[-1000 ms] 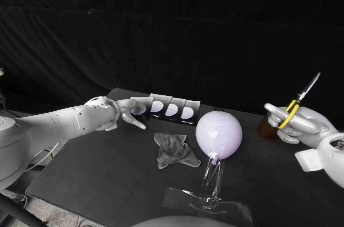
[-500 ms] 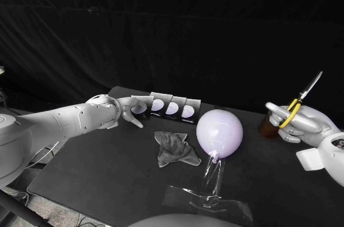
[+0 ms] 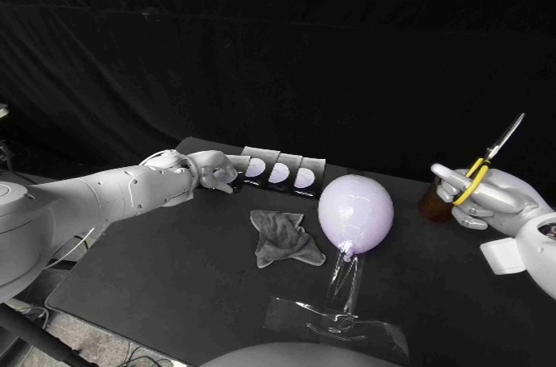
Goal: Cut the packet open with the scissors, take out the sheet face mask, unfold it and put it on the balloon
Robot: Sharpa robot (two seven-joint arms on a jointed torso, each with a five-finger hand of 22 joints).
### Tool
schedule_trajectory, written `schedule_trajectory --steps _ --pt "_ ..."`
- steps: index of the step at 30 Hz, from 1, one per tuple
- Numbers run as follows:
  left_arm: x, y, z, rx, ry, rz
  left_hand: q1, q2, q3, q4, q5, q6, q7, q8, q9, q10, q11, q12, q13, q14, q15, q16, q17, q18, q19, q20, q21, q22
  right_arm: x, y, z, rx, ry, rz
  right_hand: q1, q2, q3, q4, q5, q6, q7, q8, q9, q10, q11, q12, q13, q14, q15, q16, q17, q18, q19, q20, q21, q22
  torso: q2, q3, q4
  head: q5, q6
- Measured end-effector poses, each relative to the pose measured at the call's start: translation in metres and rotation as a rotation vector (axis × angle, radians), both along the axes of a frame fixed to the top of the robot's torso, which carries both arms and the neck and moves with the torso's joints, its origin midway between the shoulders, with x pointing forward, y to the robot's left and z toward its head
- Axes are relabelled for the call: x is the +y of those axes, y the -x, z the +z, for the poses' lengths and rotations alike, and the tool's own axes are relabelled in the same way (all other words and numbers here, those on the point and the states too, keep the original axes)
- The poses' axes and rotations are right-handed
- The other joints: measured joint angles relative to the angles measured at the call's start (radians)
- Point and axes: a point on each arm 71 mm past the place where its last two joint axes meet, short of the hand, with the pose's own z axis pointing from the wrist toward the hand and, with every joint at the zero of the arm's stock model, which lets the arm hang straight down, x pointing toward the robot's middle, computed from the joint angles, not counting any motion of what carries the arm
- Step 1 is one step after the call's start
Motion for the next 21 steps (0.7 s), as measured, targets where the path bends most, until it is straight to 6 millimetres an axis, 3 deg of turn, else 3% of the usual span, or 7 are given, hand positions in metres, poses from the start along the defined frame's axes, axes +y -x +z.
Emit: schedule_trajectory --steps 3,21 --pt "-0.0008 0.0 0.0005 -0.017 -0.01 -0.007 0.008 0.008 0.007 -0.001 0.0 0.015 -0.004 0.008 -0.001 0.054 0.003 0.011 0.0 0.053 -0.001 0.0 0.0 0.0 0.063 0.003 0.0 0.0 -0.0002 0.0 0.0 0.0 0.001 0.0 0.0 0.0 0.002 0.002 0.0 0.0 0.0 0.0 0.0 0.0 0.0 0.0 0.0 0.0 0.0 0.0 0.0 0.0 0.0 0.0 0.0 0.0 0.0 -0.0003 0.0004 0.001 -0.002" --pt "-0.0038 0.0068 -0.0059 -0.064 -0.053 -0.04 0.047 -0.003 0.008 0.001 0.001 0.054 -0.012 0.007 -0.017 0.107 0.002 -0.012 0.0 0.098 0.005 0.0 0.0 0.0 0.097 0.003 0.043 0.0 -0.0008 0.0008 0.0004 -0.004 0.005 0.002 0.0 0.0 0.002 0.002 0.0 -0.002 -0.002 -0.004 0.006 0.0 0.0 0.0 -0.001 0.0 0.0 0.0 -0.001 0.0 0.0 0.0 0.0 -0.001 -0.001 0.0 0.0001 0.006 -0.009"
